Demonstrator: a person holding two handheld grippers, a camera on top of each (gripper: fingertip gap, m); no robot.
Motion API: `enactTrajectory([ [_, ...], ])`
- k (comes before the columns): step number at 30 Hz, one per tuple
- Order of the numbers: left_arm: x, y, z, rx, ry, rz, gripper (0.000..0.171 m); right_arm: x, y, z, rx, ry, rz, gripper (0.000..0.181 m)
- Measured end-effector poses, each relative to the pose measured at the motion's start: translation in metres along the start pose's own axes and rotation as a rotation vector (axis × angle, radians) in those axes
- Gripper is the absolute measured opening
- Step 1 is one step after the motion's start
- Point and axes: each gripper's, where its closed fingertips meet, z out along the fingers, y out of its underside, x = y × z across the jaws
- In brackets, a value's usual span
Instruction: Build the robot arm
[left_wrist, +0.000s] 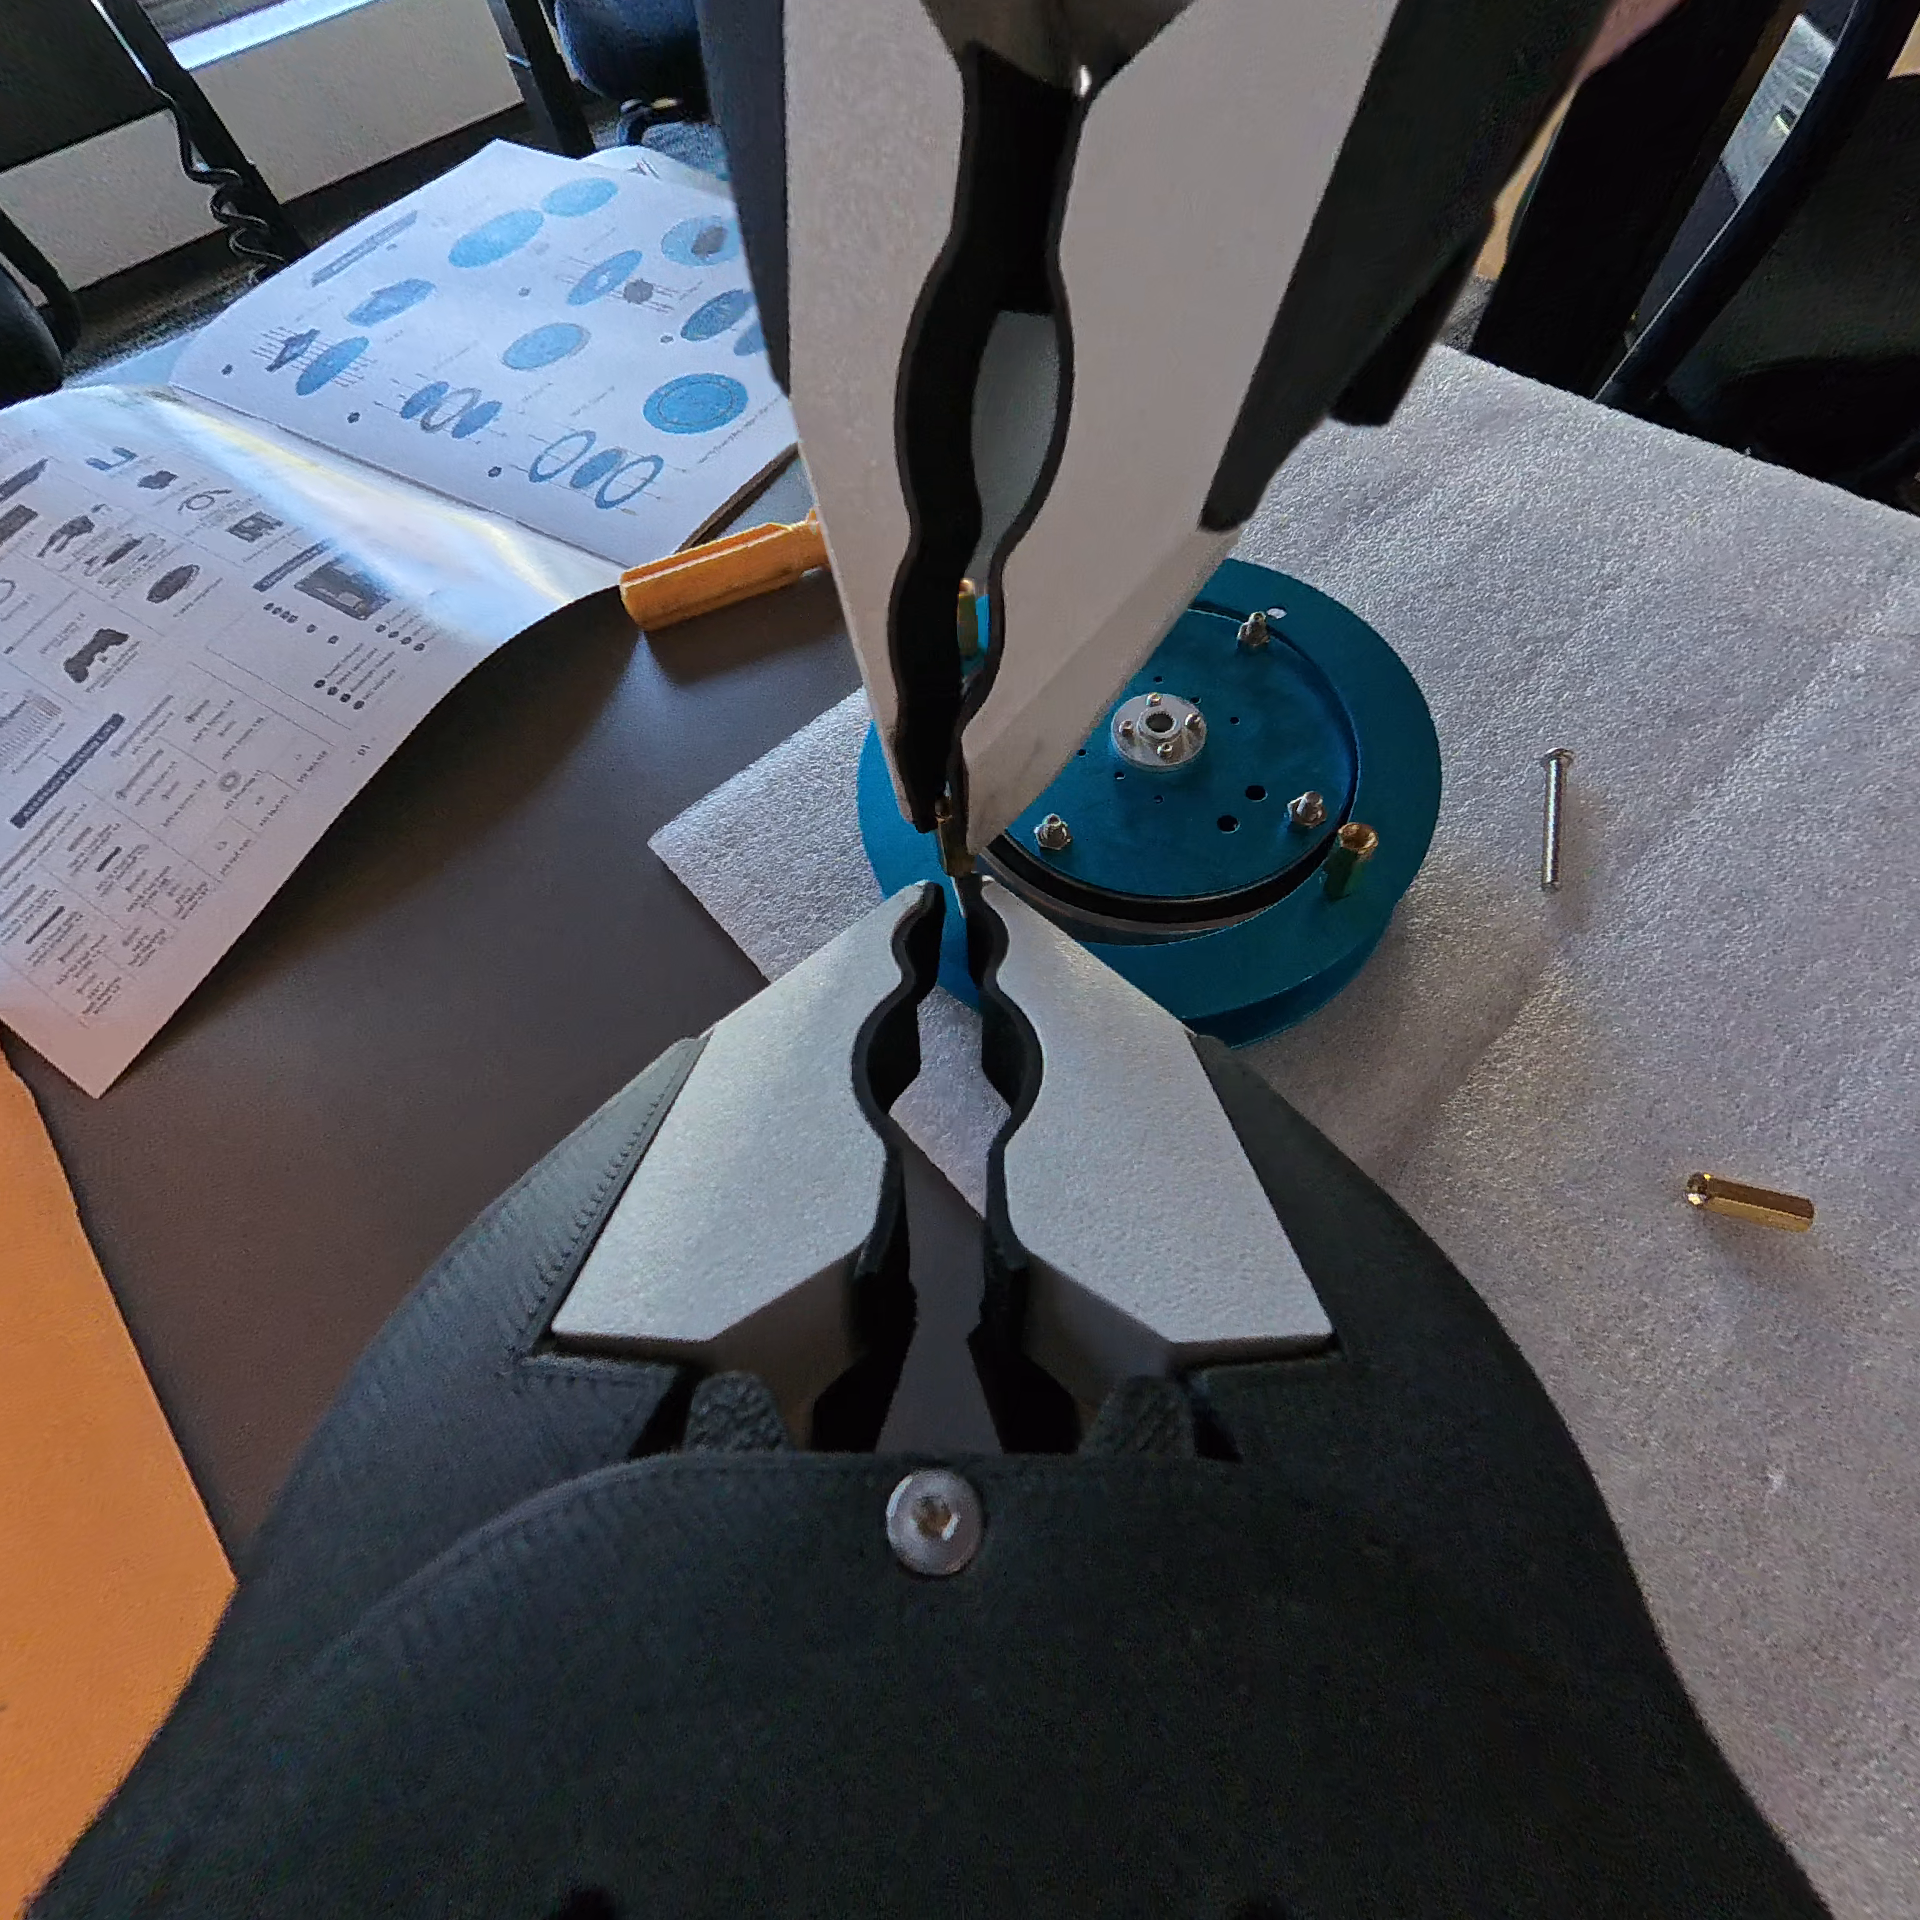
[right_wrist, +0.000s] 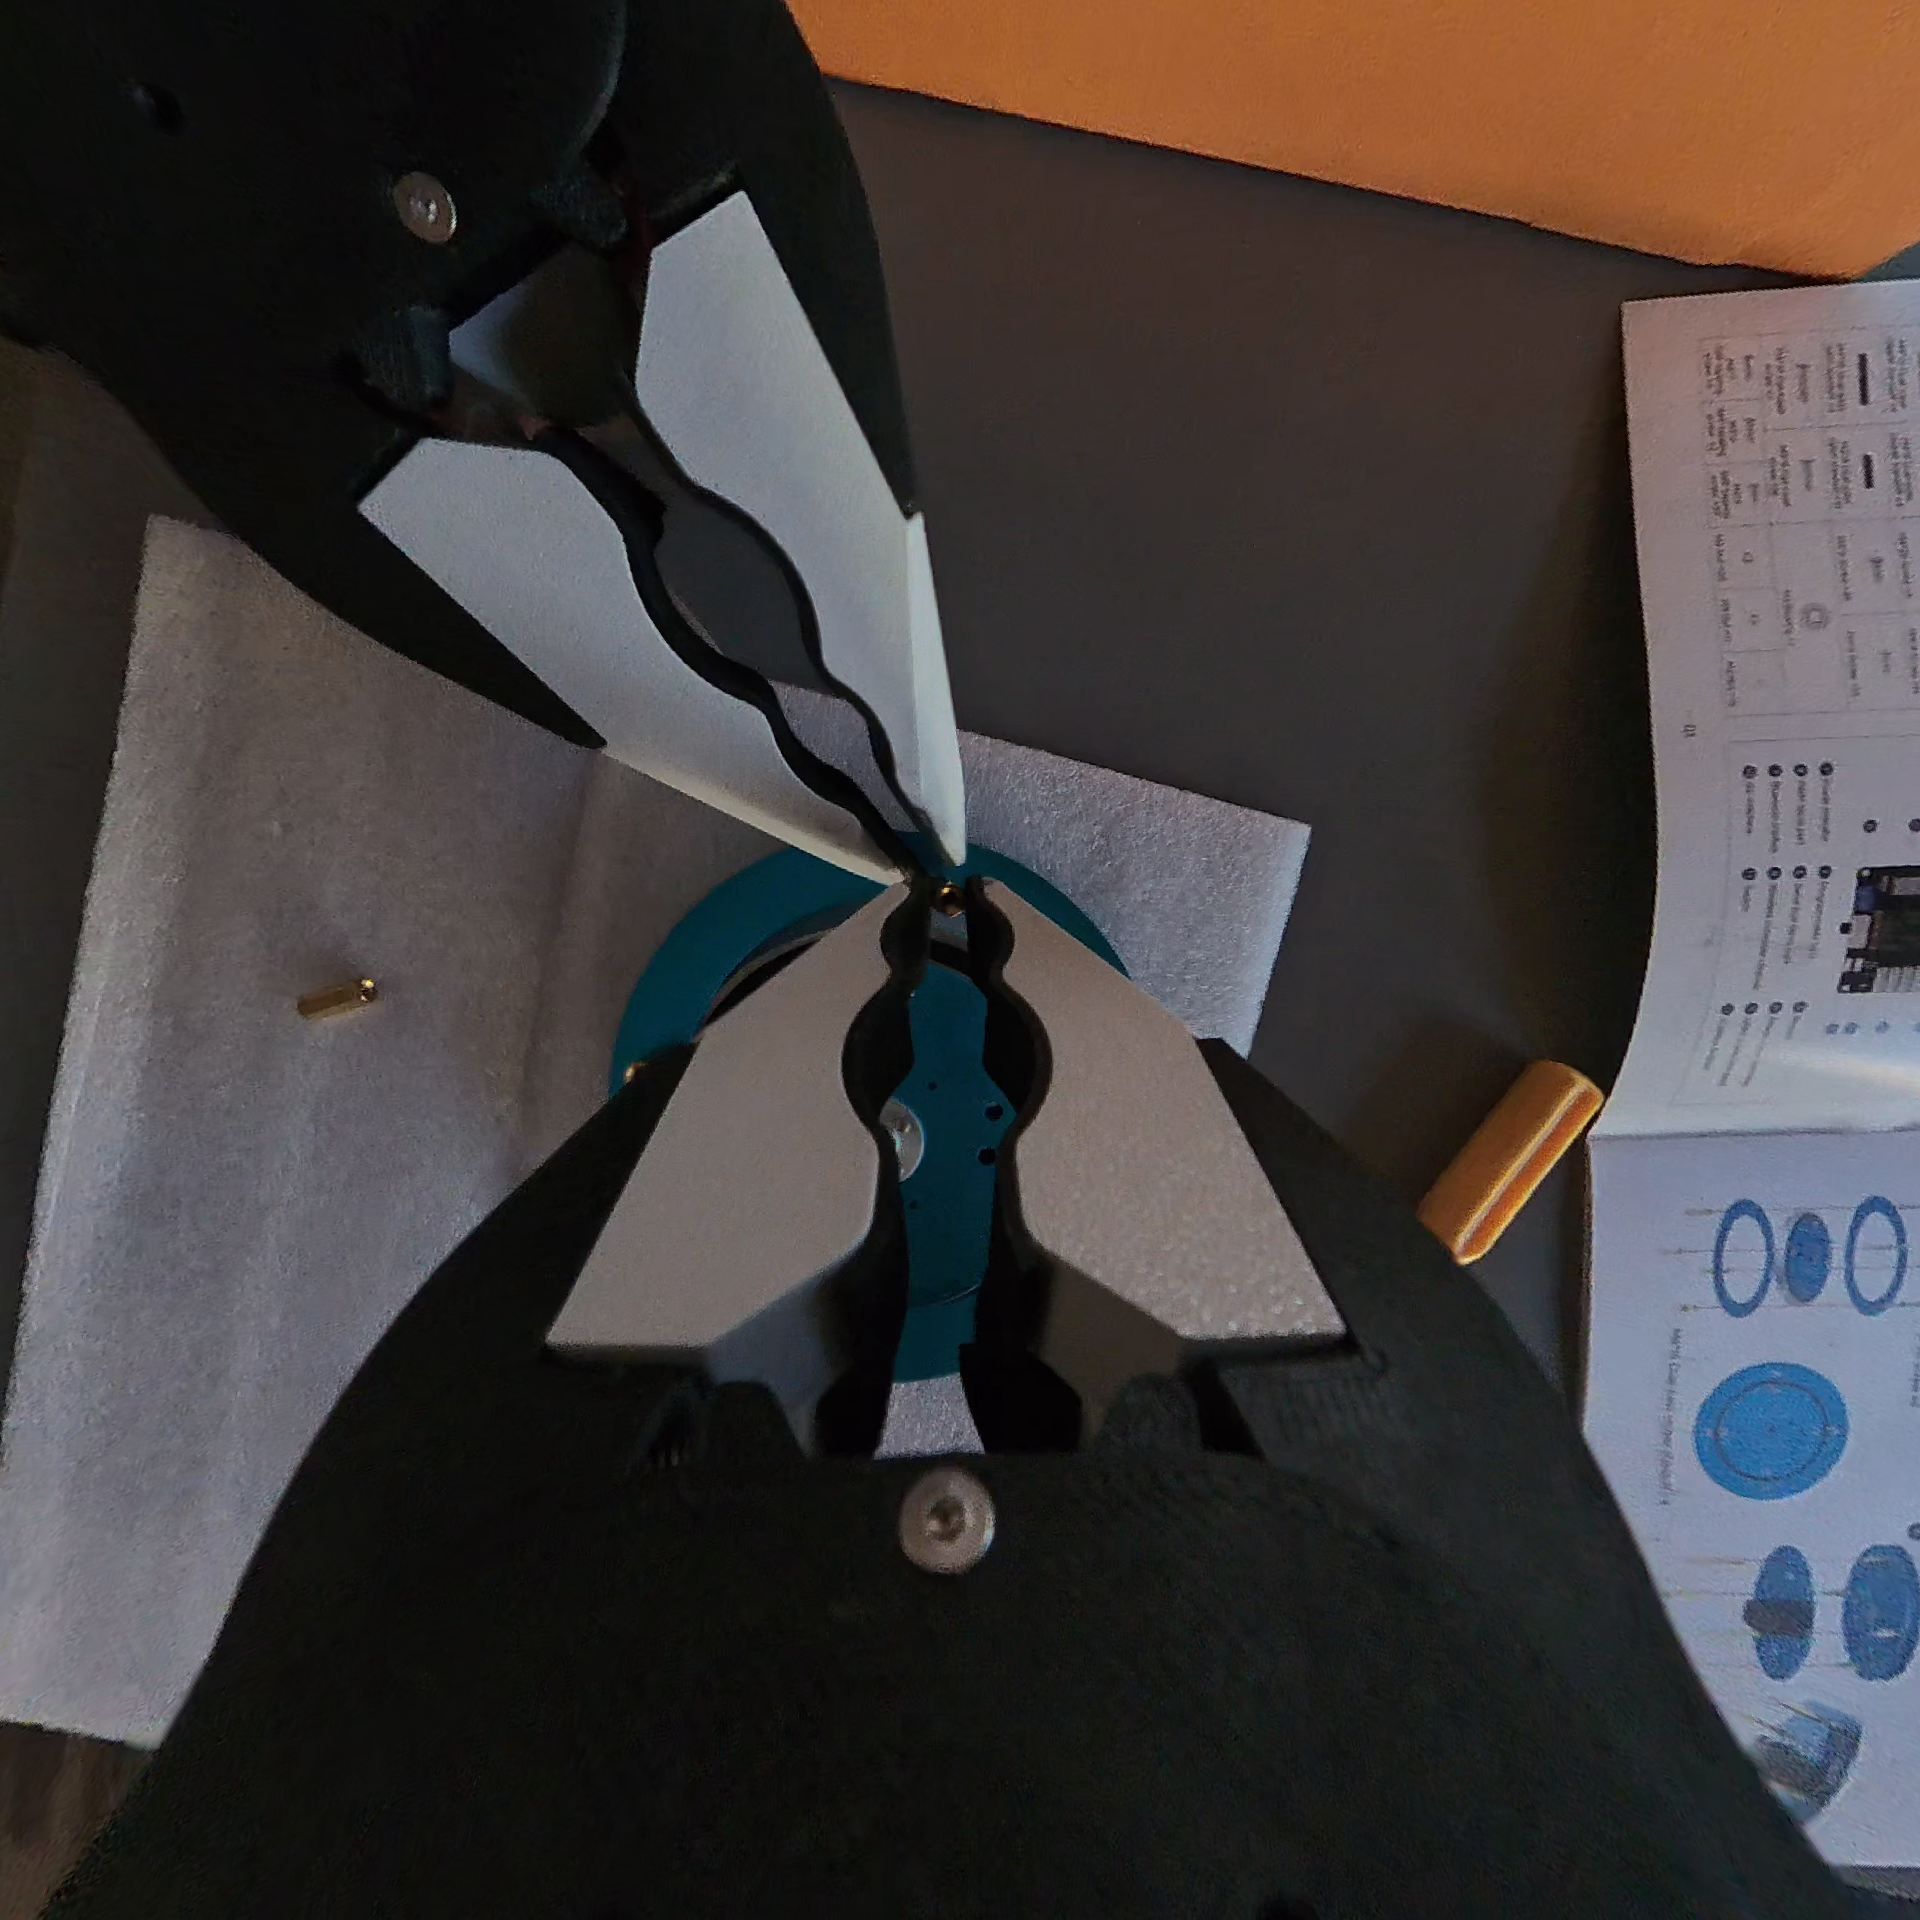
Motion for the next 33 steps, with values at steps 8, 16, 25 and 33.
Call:
enactTrajectory([
  [8,-0.002,-0.002,-0.006,0.028,-0.016,-0.031,0.008,0.0,-0.005,-0.018,0.206,-0.071,0.057,0.031],
  [16,-0.004,-0.006,-0.006,0.038,-0.045,-0.036,0.019,-0.014,-0.004,-0.03,0.571,-0.099,0.282,0.056],
  [25,-0.004,-0.013,-0.009,0.083,-0.061,-0.029,0.03,-0.007,-0.022,-0.046,0.756,0.117,0.459,0.066],
  [33,-0.007,-0.018,-0.01,0.117,-0.056,-0.044,0.041,-0.005,-0.028,-0.047,0.796,0.195,0.418,0.061],
])
